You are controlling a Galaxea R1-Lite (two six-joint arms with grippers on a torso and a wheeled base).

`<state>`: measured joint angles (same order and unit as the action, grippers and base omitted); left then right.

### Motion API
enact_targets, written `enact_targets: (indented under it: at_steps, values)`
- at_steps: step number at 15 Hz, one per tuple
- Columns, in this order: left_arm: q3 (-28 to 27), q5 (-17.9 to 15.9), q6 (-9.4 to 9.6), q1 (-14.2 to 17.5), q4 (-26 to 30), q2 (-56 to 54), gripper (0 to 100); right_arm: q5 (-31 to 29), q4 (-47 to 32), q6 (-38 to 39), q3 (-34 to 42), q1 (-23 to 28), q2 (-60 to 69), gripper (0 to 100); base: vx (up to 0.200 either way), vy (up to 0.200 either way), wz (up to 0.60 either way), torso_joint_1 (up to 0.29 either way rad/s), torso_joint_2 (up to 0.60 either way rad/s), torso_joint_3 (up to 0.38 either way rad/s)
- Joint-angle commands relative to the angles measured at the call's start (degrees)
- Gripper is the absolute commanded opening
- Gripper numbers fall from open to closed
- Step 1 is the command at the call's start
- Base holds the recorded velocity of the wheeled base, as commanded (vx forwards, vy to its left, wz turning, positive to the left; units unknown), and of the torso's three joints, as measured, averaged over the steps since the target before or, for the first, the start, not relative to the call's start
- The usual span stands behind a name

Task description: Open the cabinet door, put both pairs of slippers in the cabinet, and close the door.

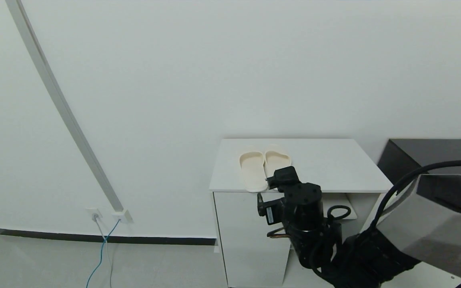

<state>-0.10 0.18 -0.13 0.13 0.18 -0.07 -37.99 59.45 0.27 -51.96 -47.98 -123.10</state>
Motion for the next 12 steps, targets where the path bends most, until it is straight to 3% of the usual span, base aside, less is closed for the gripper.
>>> enact_targets:
  at_steps: [1,3,4,12]
  values:
    - [-0.1,0.0,-0.04,0.0,0.0,0.1,0,-0.1,-14.6,7.6,-10.0,-0.3,6.8,100,0.0,0.0,0.0,0.0,0.0,0.0]
    - [-0.1,0.0,-0.04,0.0,0.1,0.1,0,-0.1,-29.0,15.4,-16.8,-0.2,8.1,100,0.0,0.0,0.0,0.0,0.0,0.0]
    - [-0.1,0.0,-0.04,0.0,0.1,0.1,0,-0.1,-30.4,16.6,-17.7,-0.2,8.1,100,0.0,0.0,0.0,0.0,0.0,0.0]
    - [-0.1,-0.1,-0.04,0.0,0.1,0.1,0,-0.3,-30.9,19.9,-16.9,-0.1,2.4,100,0.2,0.0,0.0,0.001,0.0,0.002]
